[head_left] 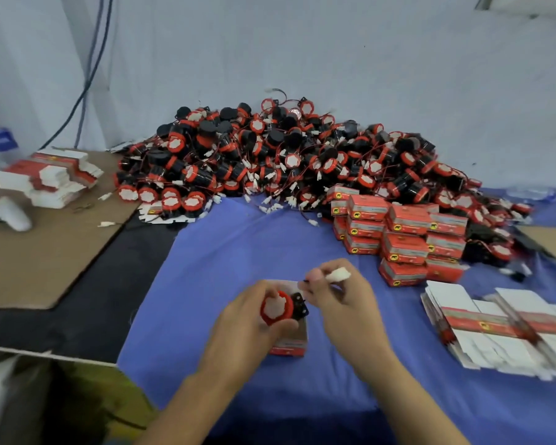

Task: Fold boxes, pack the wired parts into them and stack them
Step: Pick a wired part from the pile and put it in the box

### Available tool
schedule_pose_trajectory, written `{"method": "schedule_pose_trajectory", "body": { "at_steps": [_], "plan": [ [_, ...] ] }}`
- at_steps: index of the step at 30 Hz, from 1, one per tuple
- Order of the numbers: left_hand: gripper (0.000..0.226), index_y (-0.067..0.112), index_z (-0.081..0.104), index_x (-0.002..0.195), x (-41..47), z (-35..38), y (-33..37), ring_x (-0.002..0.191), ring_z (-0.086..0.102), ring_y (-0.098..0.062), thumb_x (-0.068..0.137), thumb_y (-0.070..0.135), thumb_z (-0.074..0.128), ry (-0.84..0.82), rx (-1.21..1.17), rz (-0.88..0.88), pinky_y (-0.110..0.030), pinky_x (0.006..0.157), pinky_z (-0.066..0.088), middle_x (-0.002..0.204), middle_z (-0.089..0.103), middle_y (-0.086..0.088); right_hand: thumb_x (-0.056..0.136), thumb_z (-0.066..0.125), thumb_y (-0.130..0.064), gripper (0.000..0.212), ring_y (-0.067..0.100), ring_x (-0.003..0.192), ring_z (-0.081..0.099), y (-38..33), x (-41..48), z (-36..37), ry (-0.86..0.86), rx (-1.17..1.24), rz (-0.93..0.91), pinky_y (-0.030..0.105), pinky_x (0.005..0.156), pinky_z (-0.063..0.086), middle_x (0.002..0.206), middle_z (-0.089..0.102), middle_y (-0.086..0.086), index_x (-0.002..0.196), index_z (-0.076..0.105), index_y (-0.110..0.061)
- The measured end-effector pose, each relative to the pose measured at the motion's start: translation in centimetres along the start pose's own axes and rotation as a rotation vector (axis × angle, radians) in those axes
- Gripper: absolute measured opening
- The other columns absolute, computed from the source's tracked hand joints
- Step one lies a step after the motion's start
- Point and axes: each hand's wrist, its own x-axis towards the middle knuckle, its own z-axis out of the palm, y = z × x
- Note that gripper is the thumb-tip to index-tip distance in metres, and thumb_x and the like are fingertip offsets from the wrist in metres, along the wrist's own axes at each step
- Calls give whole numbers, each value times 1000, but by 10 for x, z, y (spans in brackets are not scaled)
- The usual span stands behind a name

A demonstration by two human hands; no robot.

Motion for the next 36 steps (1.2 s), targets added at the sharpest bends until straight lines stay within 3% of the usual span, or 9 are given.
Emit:
{"method": "schedule_pose_trajectory", "body": {
  "at_steps": [3,6,11,18,26,30,32,34,36],
  "plan": [
    [30,40,54,99,-2,-1,-12,91,55,-2,81,51,75,-18,196,93,-26,77,49,97,60,24,99,60,-20,20,10,71,66,9,-6,17,-57,-108,3,24,58,52,77,70,-7,80,59,-29],
    [17,38,60,98,-1,-3,-17,100,54,-4,85,42,69,-38,265,210,-27,83,46,98,61,23,101,55,-15,38,-1,77,65,15,-11,25,-179,-173,-84,10,58,47,84,69,-26,80,59,-46],
    [9,31,70,97,-7,5,-22,121,47,-11,94,30,62,-64,429,288,-28,89,44,106,64,21,100,44,-18,15,15,74,48,41,-6,23,-355,-943,-217,29,62,35,96,49,-9,96,36,-29],
    [34,42,50,135,-13,15,-31,138,20,-22,104,44,38,-120,602,150,-36,112,18,129,45,10,89,43,-8,25,19,60,36,18,25,30,-261,-922,-121,31,49,21,69,41,-2,69,33,-19],
    [38,34,53,132,-13,23,-30,144,6,-27,96,22,44,-173,640,101,-48,114,10,149,23,10,90,47,-11,10,16,67,46,26,28,64,-299,-800,5,24,45,28,83,47,-1,85,40,-17],
    [41,40,54,130,-16,21,-41,143,14,-22,90,40,47,-178,424,63,-50,116,24,151,22,14,97,43,-23,7,18,70,51,44,21,66,-317,-830,-69,31,52,37,83,55,-5,93,49,-25],
    [30,39,65,110,-22,21,-48,137,21,-19,82,44,53,-98,229,57,-44,107,37,141,34,21,98,42,-33,15,20,77,55,48,21,64,-387,-839,-93,34,60,44,90,63,-5,95,55,-26],
    [14,27,75,99,-23,24,-56,135,37,-26,87,25,69,-9,260,197,-43,103,41,129,60,8,99,36,-44,25,20,84,58,49,20,60,-457,-801,-95,36,69,45,94,63,-7,84,51,-30],
    [17,22,78,96,-21,31,-65,130,40,-12,83,11,78,76,154,262,-35,108,37,114,71,4,100,32,-47,34,17,85,54,48,20,57,-511,-772,-96,34,73,39,88,59,-10,75,47,-28]
  ]
}}
